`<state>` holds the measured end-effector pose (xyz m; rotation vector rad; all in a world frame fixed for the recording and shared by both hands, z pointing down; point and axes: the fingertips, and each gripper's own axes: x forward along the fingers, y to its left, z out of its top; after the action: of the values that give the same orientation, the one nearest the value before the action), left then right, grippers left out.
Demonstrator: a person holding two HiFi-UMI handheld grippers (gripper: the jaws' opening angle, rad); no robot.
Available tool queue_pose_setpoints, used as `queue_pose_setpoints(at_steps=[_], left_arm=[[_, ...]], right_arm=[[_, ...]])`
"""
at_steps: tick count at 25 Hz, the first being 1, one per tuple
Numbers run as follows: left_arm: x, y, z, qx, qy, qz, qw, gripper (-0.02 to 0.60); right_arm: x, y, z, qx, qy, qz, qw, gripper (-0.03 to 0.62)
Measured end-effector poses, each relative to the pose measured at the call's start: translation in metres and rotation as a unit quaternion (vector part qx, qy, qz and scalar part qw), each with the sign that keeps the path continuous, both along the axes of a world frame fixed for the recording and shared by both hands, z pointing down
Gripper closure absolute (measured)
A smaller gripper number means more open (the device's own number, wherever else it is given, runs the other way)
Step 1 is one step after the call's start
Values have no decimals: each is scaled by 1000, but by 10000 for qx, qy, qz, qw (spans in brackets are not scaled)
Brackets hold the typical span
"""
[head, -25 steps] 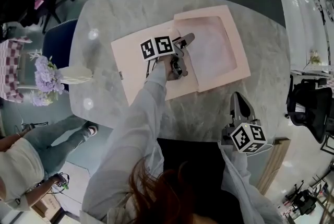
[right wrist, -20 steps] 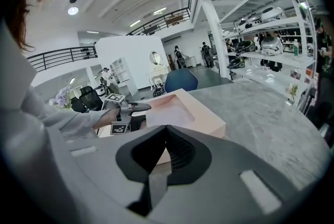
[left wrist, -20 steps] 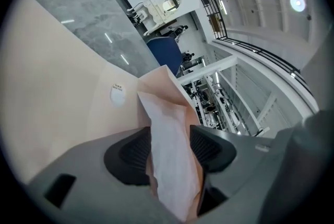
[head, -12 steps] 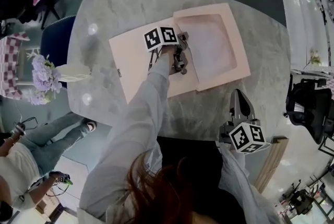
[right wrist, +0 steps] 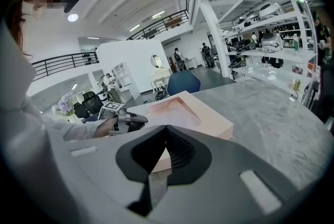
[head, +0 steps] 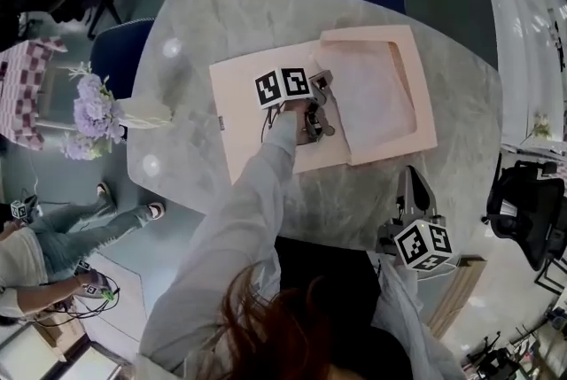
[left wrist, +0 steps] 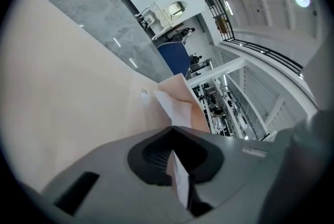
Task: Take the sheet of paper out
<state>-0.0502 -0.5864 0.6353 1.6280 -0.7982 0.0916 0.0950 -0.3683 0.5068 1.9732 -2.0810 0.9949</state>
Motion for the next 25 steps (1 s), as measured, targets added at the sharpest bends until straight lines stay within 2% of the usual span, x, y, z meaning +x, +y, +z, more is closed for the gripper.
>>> queue_pose_setpoints(at_steps=[15,25], left_arm=[[-96,26,-38,430,-351,-427,9975,572],[-159,56,-75,1081,-739,-704,9889,572]], right_arm=[[-28,-12,-15,200,5,-476,9987,583],[-49,-17,-27,405,106,-710,9966,583]])
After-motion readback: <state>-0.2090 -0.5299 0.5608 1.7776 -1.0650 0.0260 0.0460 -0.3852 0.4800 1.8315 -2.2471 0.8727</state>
